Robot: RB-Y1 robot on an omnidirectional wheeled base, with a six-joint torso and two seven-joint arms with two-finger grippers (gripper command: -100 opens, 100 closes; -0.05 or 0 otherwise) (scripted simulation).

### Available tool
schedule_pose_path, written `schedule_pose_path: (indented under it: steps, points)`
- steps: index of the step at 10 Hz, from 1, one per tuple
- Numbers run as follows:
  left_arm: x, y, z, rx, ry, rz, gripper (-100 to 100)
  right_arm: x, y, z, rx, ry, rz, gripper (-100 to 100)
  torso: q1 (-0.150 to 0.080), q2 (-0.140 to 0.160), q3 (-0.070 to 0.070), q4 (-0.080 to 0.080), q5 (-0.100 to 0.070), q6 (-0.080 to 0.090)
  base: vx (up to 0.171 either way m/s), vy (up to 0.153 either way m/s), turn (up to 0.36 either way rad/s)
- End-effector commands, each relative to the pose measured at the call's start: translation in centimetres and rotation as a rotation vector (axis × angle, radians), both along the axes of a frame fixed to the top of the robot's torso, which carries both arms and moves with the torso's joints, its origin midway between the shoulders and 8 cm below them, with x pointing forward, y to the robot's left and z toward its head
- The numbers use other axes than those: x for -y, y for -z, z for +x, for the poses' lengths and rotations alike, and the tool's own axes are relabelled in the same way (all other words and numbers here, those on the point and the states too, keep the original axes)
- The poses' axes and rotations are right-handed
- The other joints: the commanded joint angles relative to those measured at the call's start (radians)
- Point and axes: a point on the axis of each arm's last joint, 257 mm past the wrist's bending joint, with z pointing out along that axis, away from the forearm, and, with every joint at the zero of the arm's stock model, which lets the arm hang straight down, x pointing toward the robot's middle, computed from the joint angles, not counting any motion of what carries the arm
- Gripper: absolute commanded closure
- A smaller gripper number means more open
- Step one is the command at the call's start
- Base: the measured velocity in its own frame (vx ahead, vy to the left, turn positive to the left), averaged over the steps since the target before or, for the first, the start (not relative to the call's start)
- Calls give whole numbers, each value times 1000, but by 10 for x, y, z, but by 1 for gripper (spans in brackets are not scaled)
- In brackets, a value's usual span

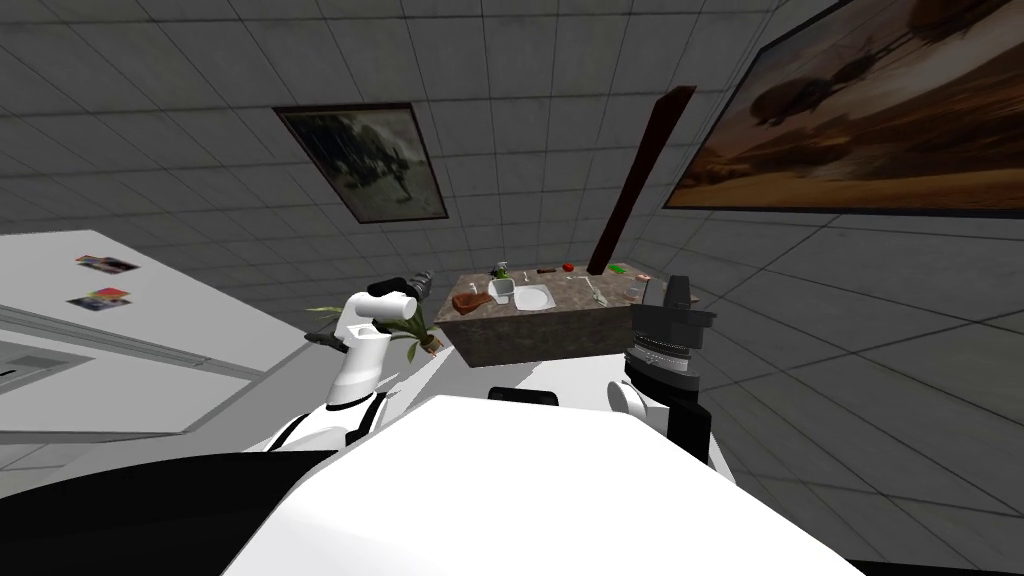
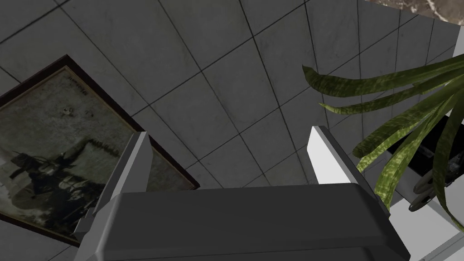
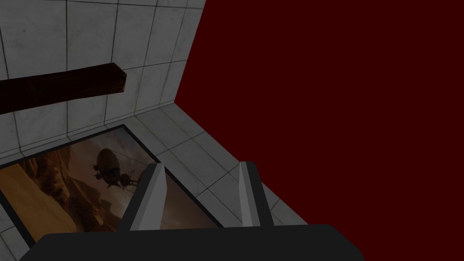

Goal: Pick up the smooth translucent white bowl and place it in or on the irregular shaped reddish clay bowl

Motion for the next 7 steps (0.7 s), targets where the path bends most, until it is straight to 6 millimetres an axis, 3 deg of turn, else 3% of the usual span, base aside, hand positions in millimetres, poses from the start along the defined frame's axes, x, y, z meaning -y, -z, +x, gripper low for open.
schedule_pose_path:
  steps: [1,7]
  points:
    - [-2,8,-3,-31,-12,-8,-100,0,0,0,0,0,0,0,0,0,0,0,0,0,14,-36,9]
    - [-26,36,-14,-188,-85,-81,-100,0,0,0,0,0,0,0,-2,-1,0,0,0,0,32,-94,-65]
